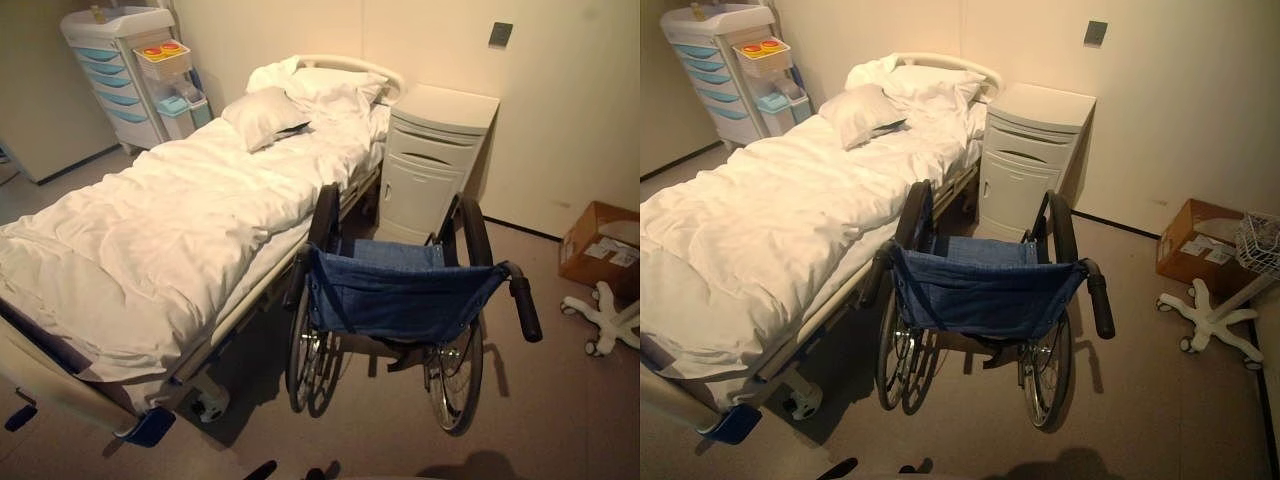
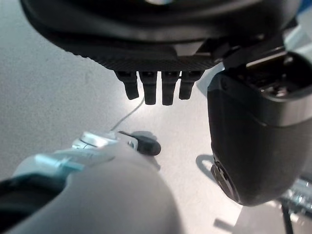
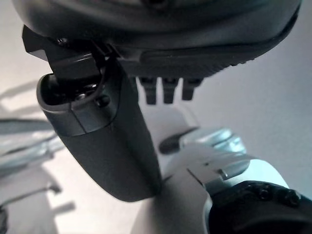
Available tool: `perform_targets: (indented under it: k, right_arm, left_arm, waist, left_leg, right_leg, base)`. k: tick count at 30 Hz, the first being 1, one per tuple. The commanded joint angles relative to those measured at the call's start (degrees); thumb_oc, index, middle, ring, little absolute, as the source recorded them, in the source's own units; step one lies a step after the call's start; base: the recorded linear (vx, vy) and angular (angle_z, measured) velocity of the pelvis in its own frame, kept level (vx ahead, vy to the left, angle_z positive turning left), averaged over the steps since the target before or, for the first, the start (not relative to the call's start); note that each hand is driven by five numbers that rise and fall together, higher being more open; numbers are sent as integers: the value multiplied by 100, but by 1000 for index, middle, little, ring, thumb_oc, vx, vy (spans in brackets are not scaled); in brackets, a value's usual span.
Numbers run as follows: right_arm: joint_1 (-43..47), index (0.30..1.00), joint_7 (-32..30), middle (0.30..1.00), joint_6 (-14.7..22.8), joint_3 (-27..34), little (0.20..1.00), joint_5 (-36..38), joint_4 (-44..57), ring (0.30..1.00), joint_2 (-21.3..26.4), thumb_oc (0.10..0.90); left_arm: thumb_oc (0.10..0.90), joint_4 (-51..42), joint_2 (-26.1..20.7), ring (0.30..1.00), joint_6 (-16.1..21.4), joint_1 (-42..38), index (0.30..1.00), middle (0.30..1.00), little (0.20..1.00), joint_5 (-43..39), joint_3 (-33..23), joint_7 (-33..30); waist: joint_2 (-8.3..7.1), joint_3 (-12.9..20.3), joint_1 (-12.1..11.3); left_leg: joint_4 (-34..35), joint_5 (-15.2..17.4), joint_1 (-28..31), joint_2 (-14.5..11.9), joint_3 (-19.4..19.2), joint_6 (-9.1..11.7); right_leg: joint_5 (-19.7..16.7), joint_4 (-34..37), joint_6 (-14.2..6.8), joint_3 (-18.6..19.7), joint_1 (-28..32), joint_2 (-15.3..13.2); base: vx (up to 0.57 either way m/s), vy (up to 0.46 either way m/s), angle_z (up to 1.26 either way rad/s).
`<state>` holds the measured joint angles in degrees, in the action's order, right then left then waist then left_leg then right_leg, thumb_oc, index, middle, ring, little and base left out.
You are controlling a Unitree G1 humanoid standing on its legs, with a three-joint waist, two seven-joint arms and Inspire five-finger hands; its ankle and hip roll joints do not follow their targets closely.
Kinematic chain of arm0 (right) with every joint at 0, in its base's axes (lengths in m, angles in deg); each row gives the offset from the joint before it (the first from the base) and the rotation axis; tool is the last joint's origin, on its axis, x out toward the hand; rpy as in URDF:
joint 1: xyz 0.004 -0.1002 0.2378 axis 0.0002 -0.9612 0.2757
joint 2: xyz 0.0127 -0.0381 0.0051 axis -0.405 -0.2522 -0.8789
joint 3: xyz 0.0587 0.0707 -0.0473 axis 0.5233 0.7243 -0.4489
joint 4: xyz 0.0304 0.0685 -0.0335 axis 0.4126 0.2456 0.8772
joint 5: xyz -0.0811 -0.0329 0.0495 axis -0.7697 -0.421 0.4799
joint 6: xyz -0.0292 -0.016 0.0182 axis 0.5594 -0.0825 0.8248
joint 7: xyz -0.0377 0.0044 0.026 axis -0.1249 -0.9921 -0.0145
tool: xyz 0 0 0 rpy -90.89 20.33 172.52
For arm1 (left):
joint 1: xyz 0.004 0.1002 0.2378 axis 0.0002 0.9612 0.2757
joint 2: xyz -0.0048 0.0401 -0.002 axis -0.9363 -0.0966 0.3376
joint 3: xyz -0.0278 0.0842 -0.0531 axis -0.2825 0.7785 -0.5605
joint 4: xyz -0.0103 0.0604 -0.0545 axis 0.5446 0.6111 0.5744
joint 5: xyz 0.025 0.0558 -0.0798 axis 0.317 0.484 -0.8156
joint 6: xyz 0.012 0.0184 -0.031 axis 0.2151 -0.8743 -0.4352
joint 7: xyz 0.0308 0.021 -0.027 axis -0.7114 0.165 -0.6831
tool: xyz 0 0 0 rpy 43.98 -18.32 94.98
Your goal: Push the wheelchair next to the bed
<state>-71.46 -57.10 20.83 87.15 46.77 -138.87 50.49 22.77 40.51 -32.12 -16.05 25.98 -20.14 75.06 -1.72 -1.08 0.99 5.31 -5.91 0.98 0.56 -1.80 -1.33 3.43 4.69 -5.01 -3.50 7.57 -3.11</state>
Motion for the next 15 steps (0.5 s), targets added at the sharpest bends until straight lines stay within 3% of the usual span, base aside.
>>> perform_targets:
  k: [1, 6, 15]
  right_arm:
    - [123, 900, 533, 900, 75, -301, 900, -211, -148, 900, -76, 800]
    - [271, 900, 876, 900, -78, -266, 900, -334, -280, 900, -13, 800]
    - [335, 900, 792, 900, -249, -351, 900, -355, -340, 900, -56, 800]
  left_arm:
    - [800, 413, 119, 900, -236, -207, 900, 900, 900, 49, 29, -35]
    - [800, 463, 131, 900, -330, -303, 900, 900, 900, -32, 165, -30]
    - [800, 474, 174, 900, -327, -277, 900, 900, 900, -41, 240, -35]
  waist:
    - [58, 86, -28]
    - [95, 110, 1]
    - [91, 116, -65]
  left_leg:
    - [-31, 354, 248, -5, -22, 159]
    - [-31, 397, 292, -26, -70, 160]
    - [-34, 387, 334, -34, -12, 181]
  right_leg:
    - [-1021, 31, -50, -66, -641, -15]
    - [-997, 31, -28, -2, -623, 9]
    - [-983, 31, -6, -59, -557, -6]
  base:
    - [-13, 4, -8]
    - [-9, 0, -4]
    - [-3, -2, -2]
